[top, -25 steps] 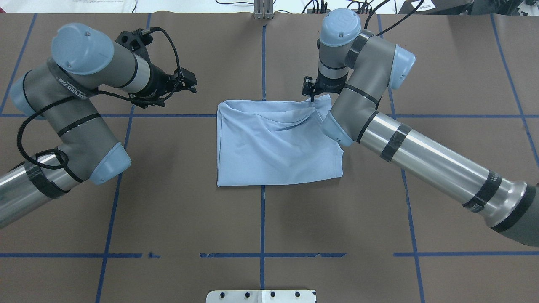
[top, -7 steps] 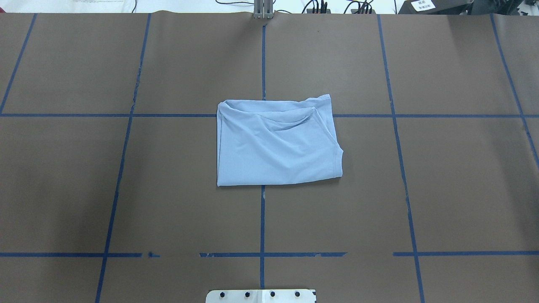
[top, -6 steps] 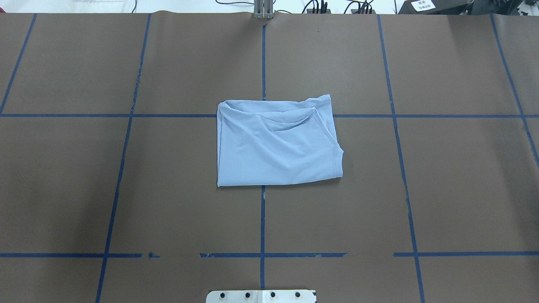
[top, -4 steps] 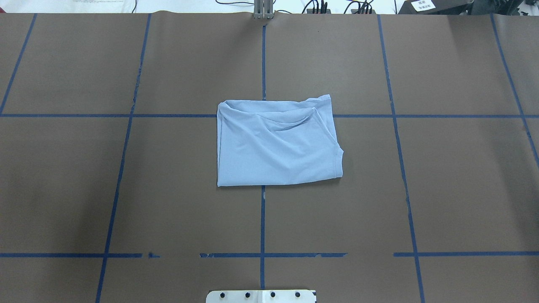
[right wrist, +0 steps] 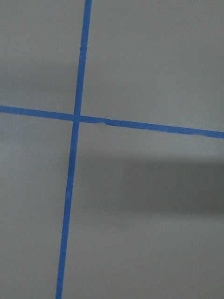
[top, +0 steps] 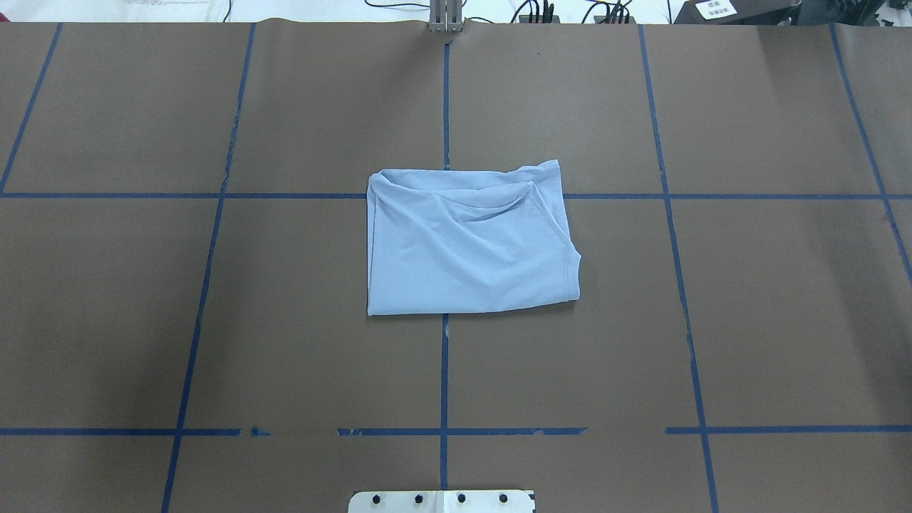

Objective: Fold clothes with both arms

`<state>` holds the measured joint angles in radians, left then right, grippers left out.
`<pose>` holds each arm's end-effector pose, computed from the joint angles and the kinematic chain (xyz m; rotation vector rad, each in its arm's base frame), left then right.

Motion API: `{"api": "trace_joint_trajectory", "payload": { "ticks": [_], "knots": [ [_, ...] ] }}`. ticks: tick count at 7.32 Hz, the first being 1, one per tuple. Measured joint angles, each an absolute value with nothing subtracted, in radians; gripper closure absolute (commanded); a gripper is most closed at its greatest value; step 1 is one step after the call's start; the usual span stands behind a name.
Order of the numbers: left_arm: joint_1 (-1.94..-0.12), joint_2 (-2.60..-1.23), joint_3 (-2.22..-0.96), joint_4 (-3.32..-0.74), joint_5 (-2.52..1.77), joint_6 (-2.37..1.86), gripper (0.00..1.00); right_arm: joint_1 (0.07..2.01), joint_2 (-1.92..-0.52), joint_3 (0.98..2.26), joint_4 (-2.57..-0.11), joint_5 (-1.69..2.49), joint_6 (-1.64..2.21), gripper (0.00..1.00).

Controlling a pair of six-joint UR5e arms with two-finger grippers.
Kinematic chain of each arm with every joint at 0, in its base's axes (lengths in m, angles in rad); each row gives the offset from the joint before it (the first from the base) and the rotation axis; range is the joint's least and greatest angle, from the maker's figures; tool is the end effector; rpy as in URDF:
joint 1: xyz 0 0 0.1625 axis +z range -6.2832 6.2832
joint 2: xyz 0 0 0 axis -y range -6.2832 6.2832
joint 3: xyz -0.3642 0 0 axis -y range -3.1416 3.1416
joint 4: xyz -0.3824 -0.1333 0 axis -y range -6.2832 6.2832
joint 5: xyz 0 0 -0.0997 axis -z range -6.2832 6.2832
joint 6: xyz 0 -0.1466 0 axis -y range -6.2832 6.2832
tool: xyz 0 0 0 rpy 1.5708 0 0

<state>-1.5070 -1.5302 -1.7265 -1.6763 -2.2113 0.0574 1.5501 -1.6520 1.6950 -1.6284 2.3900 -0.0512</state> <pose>-0.0145 -0.4900 0.5754 0.2112 0.6394 0.1872 0.0169 -0.4512 0.6106 -0.0013 -0.8194 -0.0618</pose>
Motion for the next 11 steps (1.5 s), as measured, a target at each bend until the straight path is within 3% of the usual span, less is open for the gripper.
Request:
{"api": "trace_joint_trajectory", "payload": {
  "ticks": [6,11],
  "knots": [
    [-1.506,-1.522,-1.719,-1.684,-2.215,-0.056,0.00,1.548,-1.646,1.673,-1.610,2.388,-0.031,0.00],
    [-1.506,-1.522,-1.717,-1.686,-2.215,-0.075,0.00,1.548,-1.630,1.601,-1.398,2.388,0.135,0.00]
  ]
}}
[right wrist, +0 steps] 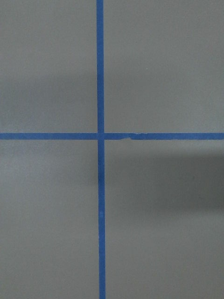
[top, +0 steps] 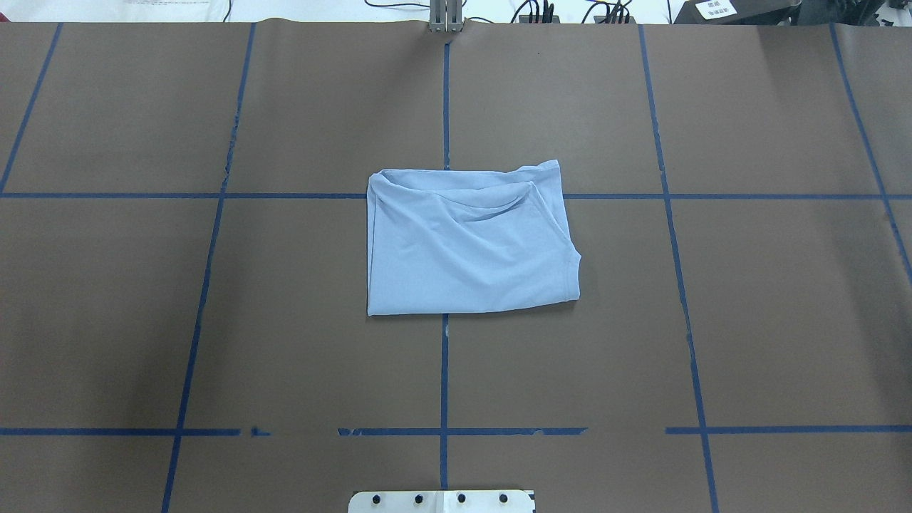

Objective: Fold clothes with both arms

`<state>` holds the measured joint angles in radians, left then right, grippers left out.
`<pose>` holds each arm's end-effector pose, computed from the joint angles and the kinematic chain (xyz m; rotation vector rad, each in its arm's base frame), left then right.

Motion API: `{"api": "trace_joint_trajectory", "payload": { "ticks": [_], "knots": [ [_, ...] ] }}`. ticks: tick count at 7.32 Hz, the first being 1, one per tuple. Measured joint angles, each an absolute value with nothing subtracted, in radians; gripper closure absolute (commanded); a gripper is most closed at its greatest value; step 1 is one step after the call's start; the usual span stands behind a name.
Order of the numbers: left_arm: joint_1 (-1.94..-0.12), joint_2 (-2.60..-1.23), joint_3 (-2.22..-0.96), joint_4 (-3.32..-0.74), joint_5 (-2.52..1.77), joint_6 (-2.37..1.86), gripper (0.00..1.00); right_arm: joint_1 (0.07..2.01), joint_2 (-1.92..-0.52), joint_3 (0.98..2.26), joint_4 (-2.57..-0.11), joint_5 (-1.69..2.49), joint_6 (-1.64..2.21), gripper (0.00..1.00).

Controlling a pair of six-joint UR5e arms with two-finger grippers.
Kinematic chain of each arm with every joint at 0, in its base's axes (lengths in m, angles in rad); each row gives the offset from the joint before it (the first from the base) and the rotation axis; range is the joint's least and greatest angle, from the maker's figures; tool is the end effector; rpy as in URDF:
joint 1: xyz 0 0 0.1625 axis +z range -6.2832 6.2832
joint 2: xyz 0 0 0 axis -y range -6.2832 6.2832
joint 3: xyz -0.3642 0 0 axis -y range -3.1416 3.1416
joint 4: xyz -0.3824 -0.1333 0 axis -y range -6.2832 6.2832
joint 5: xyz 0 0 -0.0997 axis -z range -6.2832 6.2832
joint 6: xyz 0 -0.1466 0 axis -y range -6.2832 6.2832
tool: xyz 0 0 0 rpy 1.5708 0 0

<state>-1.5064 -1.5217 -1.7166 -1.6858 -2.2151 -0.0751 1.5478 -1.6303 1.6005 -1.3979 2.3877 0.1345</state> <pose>-0.0140 -0.4867 0.5830 0.1591 0.6545 0.0579 0.0155 -0.4740 0.6226 0.0705 -0.8235 0.0466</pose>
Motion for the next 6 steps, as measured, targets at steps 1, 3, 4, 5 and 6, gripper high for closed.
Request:
{"api": "trace_joint_trajectory", "payload": {
  "ticks": [1,3,4,5,6],
  "knots": [
    [-1.506,-1.522,-1.717,-1.686,-2.215,-0.075,0.00,1.548,-1.629,1.600,-1.391,2.387,0.137,0.00],
    [-1.506,-1.523,-1.717,-1.686,-2.215,-0.074,0.00,1.548,-1.628,1.599,-1.389,2.388,0.136,0.00],
    [-1.506,-1.523,-1.719,-1.686,-2.215,-0.074,0.00,1.548,-1.628,1.599,-1.388,2.388,0.135,0.00],
    [-1.506,-1.523,-1.720,-1.686,-2.215,-0.074,0.00,1.548,-1.628,1.599,-1.388,2.389,0.135,0.00],
    [-1.506,-1.523,-1.721,-1.686,-2.215,-0.074,0.00,1.548,-1.628,1.599,-1.389,2.390,0.135,0.00]
  ]
}}
